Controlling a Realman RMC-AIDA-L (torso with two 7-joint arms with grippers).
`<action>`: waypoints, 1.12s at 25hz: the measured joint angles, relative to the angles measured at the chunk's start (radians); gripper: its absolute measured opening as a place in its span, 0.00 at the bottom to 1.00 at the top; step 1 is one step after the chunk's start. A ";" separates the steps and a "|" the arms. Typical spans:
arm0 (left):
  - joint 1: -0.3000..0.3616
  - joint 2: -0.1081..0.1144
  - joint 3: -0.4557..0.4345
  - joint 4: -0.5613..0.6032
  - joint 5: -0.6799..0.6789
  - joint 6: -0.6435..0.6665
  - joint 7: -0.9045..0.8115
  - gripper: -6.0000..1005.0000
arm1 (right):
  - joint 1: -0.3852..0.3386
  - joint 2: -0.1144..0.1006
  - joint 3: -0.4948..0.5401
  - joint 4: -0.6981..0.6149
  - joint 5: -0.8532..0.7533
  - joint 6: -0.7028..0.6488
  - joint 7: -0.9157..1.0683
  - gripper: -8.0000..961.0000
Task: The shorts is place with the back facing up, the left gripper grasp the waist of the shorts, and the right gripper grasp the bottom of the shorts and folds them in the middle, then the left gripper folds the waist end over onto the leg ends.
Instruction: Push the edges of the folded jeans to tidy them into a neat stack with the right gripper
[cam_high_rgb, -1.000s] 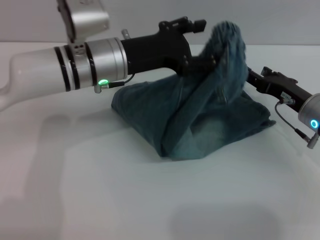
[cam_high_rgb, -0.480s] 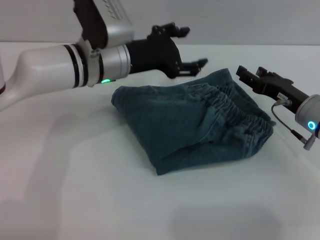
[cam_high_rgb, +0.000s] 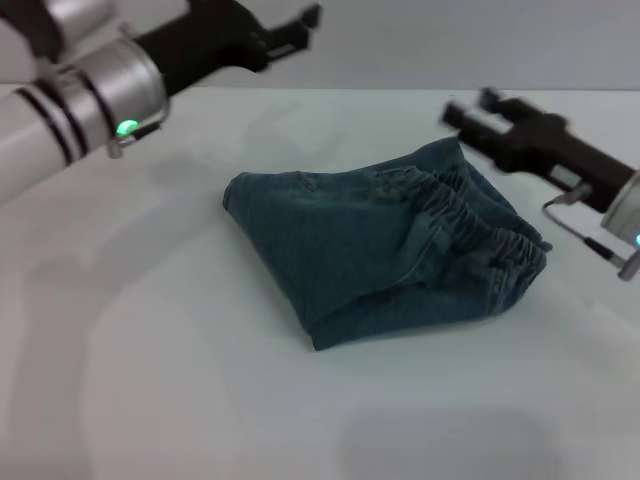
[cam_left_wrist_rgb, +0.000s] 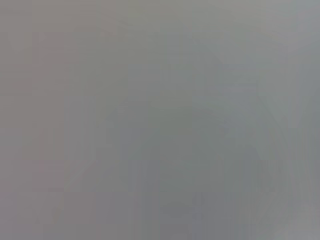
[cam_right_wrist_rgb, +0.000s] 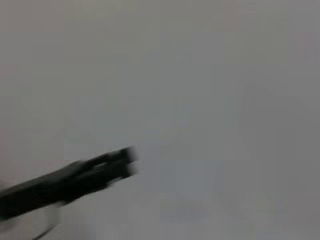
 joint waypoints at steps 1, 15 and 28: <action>0.010 0.001 -0.011 0.000 -0.014 0.009 0.005 0.84 | 0.007 0.000 -0.043 -0.032 -0.040 -0.027 0.044 0.71; 0.068 0.004 -0.103 0.009 -0.036 0.074 -0.034 0.84 | 0.118 0.000 -0.413 -0.214 -0.432 -0.233 0.478 0.71; 0.116 0.002 -0.128 0.003 -0.103 0.136 -0.044 0.84 | 0.170 0.002 -0.450 -0.224 -0.560 -0.203 0.603 0.71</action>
